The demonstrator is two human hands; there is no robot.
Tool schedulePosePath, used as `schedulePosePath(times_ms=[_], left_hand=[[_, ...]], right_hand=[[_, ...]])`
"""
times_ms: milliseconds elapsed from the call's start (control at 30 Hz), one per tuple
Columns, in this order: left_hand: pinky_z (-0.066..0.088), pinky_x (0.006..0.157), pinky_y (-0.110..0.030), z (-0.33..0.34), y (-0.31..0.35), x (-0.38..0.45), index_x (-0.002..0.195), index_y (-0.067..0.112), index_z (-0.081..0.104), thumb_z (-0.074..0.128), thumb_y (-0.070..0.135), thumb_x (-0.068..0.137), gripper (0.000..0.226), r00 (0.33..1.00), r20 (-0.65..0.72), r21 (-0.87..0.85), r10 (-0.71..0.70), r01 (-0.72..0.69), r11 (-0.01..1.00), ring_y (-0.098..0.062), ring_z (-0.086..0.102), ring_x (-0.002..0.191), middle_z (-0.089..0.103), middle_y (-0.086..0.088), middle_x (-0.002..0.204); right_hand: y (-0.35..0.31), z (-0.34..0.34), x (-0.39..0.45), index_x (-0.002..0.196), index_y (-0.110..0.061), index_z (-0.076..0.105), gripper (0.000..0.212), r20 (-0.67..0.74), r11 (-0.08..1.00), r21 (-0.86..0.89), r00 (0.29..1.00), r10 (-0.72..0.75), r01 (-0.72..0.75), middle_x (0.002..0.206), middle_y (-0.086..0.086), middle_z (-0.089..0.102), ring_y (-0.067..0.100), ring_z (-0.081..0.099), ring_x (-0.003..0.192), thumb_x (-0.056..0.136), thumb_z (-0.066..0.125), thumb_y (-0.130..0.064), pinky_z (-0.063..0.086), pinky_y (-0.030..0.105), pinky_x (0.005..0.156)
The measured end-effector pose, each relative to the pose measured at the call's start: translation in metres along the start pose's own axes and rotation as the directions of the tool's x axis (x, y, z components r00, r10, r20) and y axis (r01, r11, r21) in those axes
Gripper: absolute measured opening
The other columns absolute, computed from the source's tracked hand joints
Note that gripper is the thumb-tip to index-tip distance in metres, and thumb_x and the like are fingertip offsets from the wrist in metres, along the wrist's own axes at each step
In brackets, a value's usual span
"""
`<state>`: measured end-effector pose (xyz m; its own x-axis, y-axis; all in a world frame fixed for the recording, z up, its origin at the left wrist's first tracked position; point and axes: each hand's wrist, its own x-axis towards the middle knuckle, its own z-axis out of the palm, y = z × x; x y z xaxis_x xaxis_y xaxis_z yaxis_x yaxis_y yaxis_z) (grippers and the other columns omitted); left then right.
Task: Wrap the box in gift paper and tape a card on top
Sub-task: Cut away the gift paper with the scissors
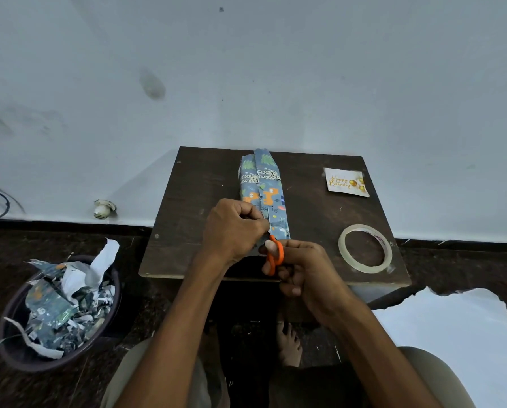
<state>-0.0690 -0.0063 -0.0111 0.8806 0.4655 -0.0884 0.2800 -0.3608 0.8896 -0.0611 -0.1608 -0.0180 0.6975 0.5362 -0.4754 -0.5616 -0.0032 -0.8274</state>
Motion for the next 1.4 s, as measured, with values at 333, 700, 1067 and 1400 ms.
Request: schedulePosePath(times_ms=[333, 700, 1067, 1400], left_hand=[[0.056, 0.069, -0.037, 0.000, 0.004, -0.002, 0.054, 0.020, 0.070, 0.074, 0.010, 0.075, 0.024, 1.000, 0.000, -0.001, -0.009, 0.009, 1.000, -0.012, 0.070, 0.073, 0.072, 0.010, 0.067], [0.050, 0.062, -0.036, -0.004, -0.001, 0.003, 0.054, 0.017, 0.069, 0.071, 0.012, 0.085, 0.031, 0.998, 0.055, -0.061, -0.023, 0.026, 0.998, -0.011, 0.067, 0.065, 0.069, 0.005, 0.060], [0.039, 0.056, -0.022, 0.011, 0.006, 0.009, 0.071, 0.022, 0.067, 0.070, 0.039, 0.091, 0.026, 0.995, -0.081, 0.271, 0.057, -0.033, 0.962, -0.008, 0.065, 0.074, 0.072, 0.011, 0.079], [0.033, 0.054, -0.019, 0.009, 0.006, 0.010, 0.063, 0.024, 0.052, 0.063, 0.031, 0.097, 0.036, 0.997, -0.046, 0.303, 0.065, -0.048, 0.952, -0.010, 0.060, 0.077, 0.066, 0.008, 0.083]], right_hand=[[0.002, 0.001, -0.001, 0.096, 0.004, 0.071, 0.023, -0.048, 1.000, -0.007, 0.999, -0.023, 0.023, 0.068, 0.011, 0.066, 0.005, 0.039, 0.046, 0.085, 0.075, -0.016, 0.027, 0.015, 0.035], [-0.006, -0.004, -0.004, 0.091, 0.001, 0.074, 0.012, -0.076, 0.998, -0.059, 0.997, -0.030, 0.025, 0.065, 0.012, 0.065, 0.015, 0.039, 0.055, 0.086, 0.074, -0.010, 0.025, 0.015, 0.034], [-0.006, -0.009, -0.004, 0.096, 0.003, 0.074, 0.016, -0.071, 0.996, -0.083, 0.997, -0.025, 0.019, 0.067, 0.012, 0.065, 0.010, 0.042, 0.049, 0.086, 0.075, -0.010, 0.026, 0.016, 0.035], [-0.008, -0.011, -0.001, 0.104, 0.011, 0.070, 0.053, 0.007, 1.000, -0.028, 1.000, -0.010, 0.010, 0.066, 0.011, 0.062, 0.013, 0.035, 0.055, 0.065, 0.077, -0.024, 0.025, 0.015, 0.034]])
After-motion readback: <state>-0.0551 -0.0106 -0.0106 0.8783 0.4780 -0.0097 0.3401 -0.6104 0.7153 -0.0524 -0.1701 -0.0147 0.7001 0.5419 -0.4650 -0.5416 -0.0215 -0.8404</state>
